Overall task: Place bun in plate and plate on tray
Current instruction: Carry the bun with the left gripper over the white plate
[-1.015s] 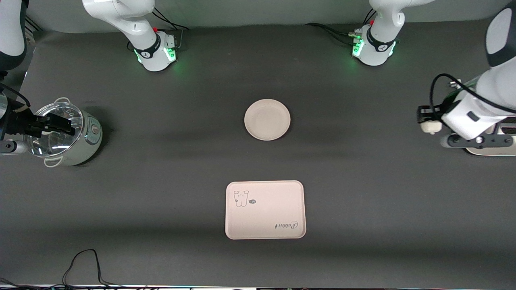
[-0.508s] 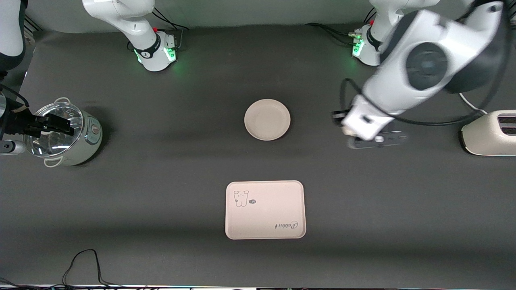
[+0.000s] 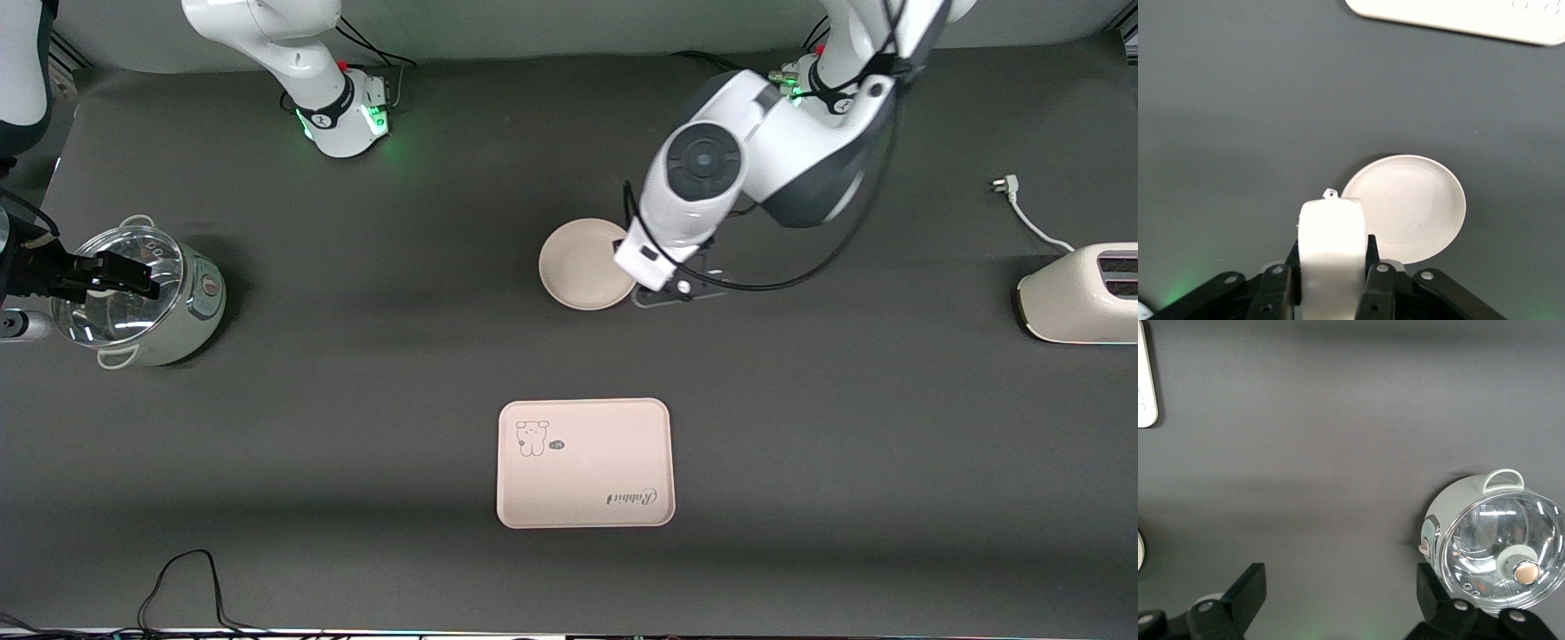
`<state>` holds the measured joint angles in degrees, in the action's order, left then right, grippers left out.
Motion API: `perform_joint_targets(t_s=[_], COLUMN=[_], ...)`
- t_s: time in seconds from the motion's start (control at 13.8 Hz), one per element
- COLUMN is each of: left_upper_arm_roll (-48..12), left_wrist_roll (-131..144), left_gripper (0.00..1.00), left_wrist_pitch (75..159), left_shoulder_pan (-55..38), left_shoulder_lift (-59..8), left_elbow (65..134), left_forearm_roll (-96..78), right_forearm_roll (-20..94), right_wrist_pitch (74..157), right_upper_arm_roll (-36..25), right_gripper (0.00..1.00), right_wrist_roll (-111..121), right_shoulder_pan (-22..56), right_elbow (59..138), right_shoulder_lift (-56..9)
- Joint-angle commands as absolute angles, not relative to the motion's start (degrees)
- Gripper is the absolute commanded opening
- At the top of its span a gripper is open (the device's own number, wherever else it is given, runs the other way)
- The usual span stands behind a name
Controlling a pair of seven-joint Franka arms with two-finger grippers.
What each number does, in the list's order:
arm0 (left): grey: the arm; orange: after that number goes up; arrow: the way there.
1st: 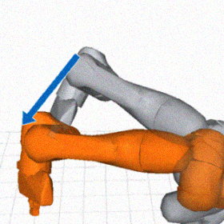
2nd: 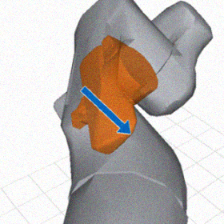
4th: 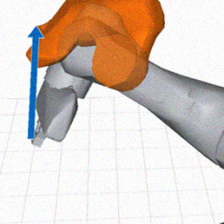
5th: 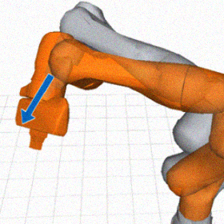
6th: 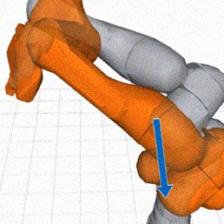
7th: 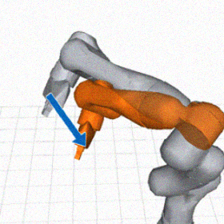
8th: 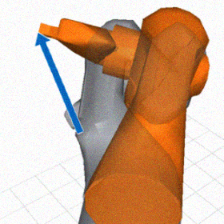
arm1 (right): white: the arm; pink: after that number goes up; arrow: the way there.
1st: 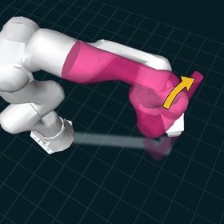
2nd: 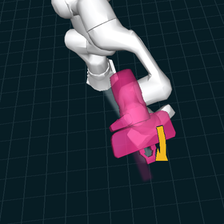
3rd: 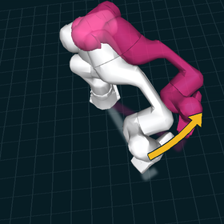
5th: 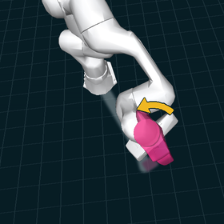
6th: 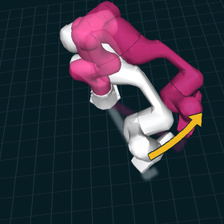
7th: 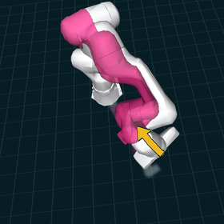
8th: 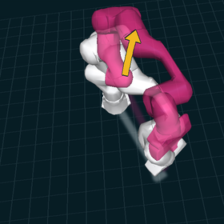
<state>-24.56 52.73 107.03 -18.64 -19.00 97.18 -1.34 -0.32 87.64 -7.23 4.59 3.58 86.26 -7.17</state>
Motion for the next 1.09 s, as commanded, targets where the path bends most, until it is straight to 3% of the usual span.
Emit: perform_joint_targets(t_s=[0.0, 0.44, 1.02], left_upper_arm_roll=[-23.64, -23.55, -23.20], left_wrist_roll=[58.25, 68.27, 77.52], left_gripper=[0.35, 0.33, 0.33], left_wrist_pitch=[113.45, 130.85, 140.71], left_shoulder_pan=[-23.10, -29.61, -33.05], left_shoulder_lift=[-19.06, -24.86, -32.34], left_elbow=[102.91, 110.30, 111.09], left_forearm_roll=[-1.93, -1.06, 5.45], right_forearm_roll=[0.26, 0.26, 0.26], right_wrist_pitch=[87.71, 87.71, 87.71], right_upper_arm_roll=[-7.65, -7.65, -7.65], right_gripper=[1.00, 1.00, 1.00], right_wrist_roll=[4.04, 4.04, 4.13], right_shoulder_pan=[3.87, 3.87, 3.87], right_elbow=[86.57, 86.57, 86.66], right_shoulder_lift=[-6.77, -6.77, -6.86])
